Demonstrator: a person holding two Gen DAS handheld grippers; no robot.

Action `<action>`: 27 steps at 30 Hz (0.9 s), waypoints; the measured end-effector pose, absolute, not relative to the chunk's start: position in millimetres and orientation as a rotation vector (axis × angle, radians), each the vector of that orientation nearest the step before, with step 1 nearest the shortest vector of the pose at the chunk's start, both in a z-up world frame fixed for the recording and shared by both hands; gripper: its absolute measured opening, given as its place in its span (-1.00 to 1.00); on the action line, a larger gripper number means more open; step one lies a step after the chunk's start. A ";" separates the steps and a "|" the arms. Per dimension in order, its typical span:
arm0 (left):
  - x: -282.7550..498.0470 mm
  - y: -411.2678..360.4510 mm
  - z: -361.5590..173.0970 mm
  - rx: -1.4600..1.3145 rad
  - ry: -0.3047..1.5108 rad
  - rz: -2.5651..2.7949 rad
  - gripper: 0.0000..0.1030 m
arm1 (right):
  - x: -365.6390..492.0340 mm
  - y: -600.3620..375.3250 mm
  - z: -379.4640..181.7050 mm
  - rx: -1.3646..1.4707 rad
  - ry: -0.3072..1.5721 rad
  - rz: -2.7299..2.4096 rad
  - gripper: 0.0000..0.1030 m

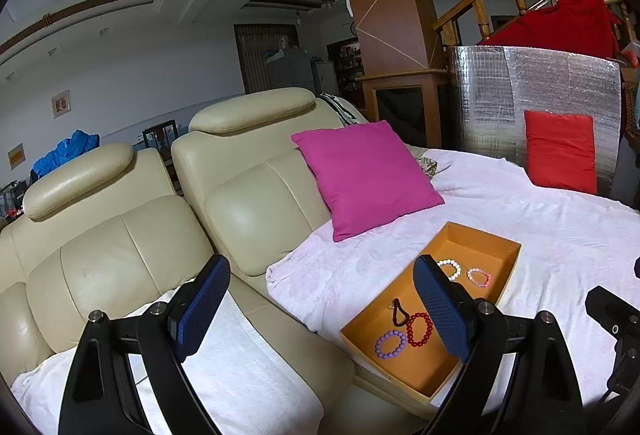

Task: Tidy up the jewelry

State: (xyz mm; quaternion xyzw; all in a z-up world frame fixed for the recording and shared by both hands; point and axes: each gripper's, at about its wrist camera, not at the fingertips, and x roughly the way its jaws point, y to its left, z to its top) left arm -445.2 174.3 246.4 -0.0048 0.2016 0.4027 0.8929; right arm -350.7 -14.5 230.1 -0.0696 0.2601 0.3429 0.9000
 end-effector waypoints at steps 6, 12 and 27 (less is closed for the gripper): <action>-447.9 182.9 244.3 -0.027 0.417 0.847 0.81 | -349.0 -4.5 229.2 -0.160 0.542 0.709 0.77; -449.5 189.1 241.7 -0.037 0.417 0.854 0.81 | -345.7 4.9 224.5 -0.177 0.557 0.713 0.77; -443.2 199.4 231.6 -0.043 0.446 0.853 0.81 | -329.7 27.0 207.2 -0.176 0.612 0.712 0.77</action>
